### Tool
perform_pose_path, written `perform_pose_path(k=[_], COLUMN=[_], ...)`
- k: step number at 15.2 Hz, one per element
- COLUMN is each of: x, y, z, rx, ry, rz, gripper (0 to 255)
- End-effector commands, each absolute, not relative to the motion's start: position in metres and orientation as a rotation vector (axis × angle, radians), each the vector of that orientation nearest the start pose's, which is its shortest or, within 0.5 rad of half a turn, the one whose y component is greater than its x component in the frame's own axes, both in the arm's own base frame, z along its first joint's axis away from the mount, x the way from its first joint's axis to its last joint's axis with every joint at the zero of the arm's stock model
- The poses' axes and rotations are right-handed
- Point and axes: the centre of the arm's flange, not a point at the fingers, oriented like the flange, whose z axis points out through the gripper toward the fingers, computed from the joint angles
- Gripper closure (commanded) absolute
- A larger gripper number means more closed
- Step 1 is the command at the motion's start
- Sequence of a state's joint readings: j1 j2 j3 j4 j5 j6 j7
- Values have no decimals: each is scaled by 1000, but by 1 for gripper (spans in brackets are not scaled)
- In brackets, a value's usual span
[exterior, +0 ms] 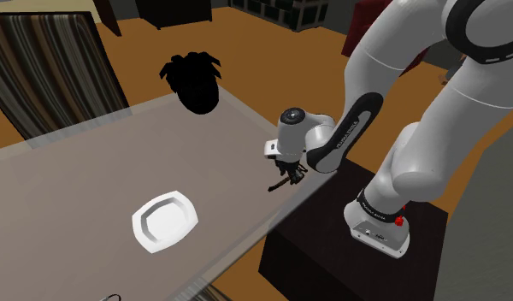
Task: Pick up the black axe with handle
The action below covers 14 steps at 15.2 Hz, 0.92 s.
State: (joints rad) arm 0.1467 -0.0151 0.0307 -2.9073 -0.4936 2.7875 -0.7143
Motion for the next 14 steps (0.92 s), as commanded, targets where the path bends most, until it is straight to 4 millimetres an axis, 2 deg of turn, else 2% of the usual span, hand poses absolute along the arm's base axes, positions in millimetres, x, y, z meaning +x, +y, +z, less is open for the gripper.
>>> perform_pose_path(k=[1, 2, 14], x=[312, 312, 312], y=[78, 79, 79], z=[179, 178, 242], rx=[-2515, -2515, -2515], ry=[-2046, -2046, -2046], rz=[233, 233, 233], gripper=[255, 255, 255])
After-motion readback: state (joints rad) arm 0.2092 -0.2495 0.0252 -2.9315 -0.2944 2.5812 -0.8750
